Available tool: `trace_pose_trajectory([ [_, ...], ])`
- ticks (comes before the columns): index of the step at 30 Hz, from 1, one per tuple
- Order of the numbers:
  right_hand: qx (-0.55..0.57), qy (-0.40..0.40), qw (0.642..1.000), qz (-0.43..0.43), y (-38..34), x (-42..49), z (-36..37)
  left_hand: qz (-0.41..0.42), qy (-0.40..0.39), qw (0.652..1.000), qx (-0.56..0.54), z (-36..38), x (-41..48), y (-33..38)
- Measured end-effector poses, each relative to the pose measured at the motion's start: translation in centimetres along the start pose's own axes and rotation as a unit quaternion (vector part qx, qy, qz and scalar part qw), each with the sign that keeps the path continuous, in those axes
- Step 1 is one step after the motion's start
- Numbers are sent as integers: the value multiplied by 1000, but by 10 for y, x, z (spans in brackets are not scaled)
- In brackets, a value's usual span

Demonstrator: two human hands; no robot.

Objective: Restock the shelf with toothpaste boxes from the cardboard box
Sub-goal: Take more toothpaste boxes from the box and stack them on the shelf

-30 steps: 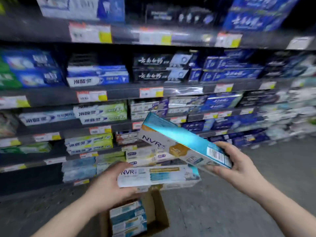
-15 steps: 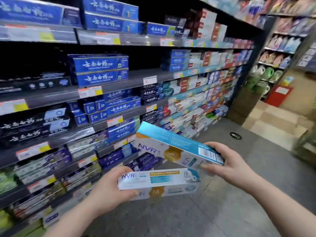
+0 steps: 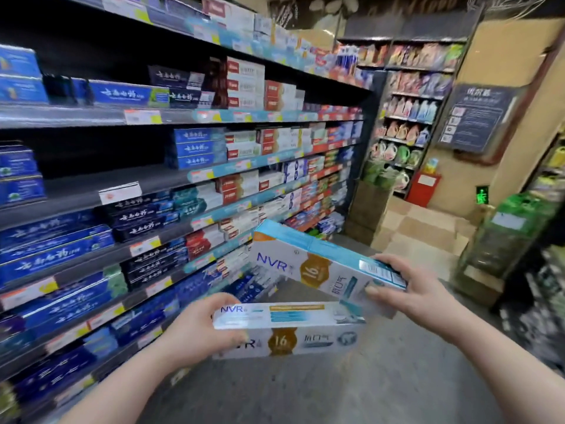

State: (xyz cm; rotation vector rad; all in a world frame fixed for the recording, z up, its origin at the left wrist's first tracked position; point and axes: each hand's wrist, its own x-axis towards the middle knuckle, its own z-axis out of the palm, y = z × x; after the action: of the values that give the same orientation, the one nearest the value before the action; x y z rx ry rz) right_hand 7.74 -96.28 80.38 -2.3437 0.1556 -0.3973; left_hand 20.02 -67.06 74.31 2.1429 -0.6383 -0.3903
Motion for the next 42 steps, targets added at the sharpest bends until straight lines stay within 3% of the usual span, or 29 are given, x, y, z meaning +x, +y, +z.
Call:
trace_pose_trajectory([
  [16,40,78,995,54,174,199,-132,86,-68,994,11,77,337,100],
  [22,40,108,991,67,238,282,-179,71,-75,995,-15,99,454,135],
  [28,48,83,994,44,319,382,-231,70,-25,997,-11,137,561,163],
  [36,74,-16,997,-12,402,527,-313,-2,49,997,-58,174,676,210],
  [42,150,-68,984,-61,436,639,-318,-56,127,989,-53,171,732,222],
])
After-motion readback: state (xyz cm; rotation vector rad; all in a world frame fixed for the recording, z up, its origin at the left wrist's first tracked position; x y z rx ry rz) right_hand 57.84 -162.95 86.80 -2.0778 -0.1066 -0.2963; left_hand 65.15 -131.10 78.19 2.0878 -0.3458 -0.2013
